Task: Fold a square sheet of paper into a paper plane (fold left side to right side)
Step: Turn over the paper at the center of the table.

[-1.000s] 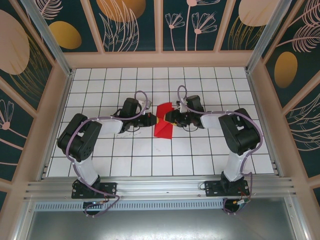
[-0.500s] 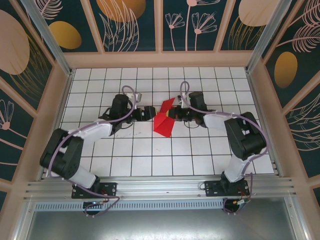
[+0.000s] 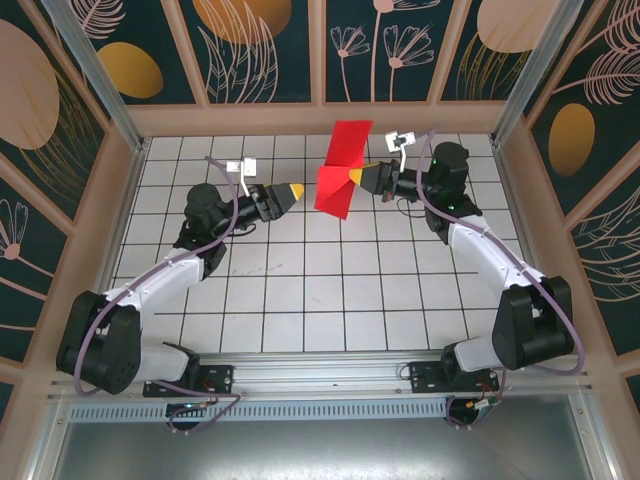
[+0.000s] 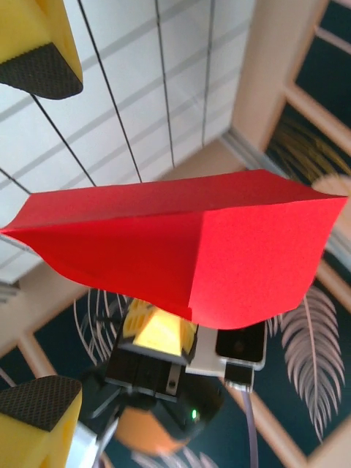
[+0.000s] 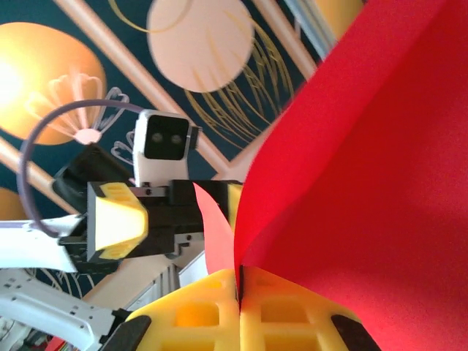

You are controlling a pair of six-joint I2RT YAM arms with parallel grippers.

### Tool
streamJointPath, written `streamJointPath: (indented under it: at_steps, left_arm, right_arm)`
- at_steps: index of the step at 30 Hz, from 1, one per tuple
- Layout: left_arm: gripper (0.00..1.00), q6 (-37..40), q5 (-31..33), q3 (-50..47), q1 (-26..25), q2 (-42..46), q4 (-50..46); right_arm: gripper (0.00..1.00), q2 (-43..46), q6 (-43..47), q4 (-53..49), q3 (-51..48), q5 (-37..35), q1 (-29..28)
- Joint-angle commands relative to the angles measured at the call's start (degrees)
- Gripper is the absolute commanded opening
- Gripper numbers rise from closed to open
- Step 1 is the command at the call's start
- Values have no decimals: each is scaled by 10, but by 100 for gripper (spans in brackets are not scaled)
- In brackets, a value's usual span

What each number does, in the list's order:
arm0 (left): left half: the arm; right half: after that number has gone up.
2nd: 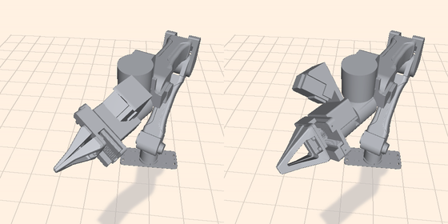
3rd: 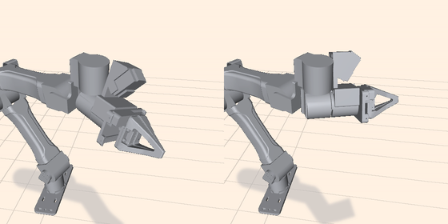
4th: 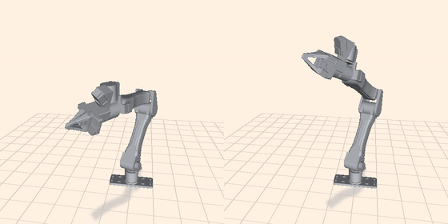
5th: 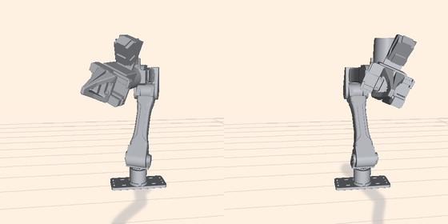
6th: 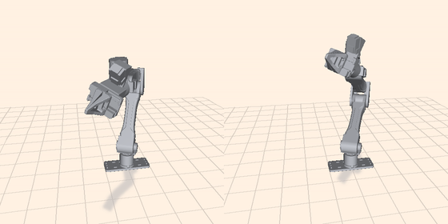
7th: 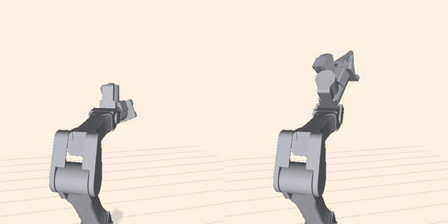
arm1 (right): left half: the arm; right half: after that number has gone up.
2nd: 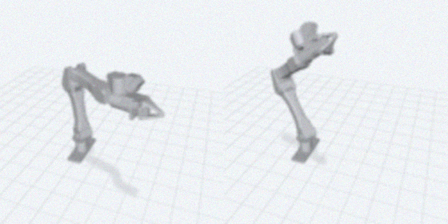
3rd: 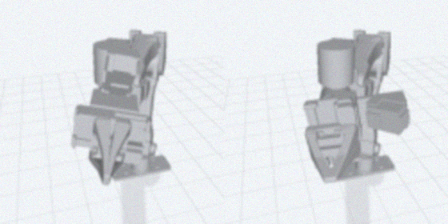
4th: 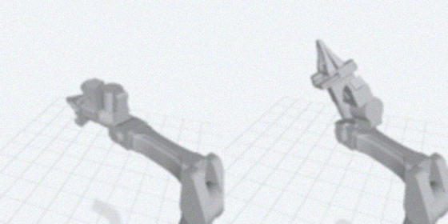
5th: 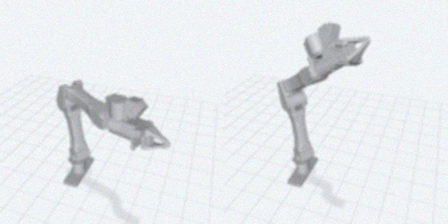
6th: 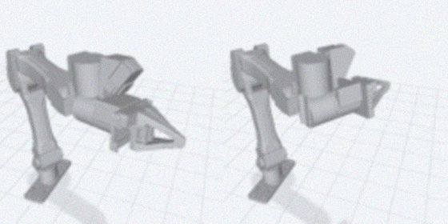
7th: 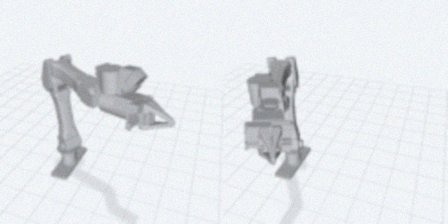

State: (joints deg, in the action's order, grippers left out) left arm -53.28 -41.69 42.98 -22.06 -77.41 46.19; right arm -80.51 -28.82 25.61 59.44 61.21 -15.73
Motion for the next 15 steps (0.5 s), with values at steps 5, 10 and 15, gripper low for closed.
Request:
streamJointPath:
  at_steps: [5,10,15]
  left_arm:
    - [99,-92,-85,25,-13,-48,193]
    - [99,-114,-105,48,-29,-74,228]
    - [90,-133,-114,62,-38,-91,251]
  right_arm:
    - [0,10,3,15,52,59,-28]
    - [0,1,-9,26,58,64,-48]
    - [0,-4,-20,40,57,67,-57]
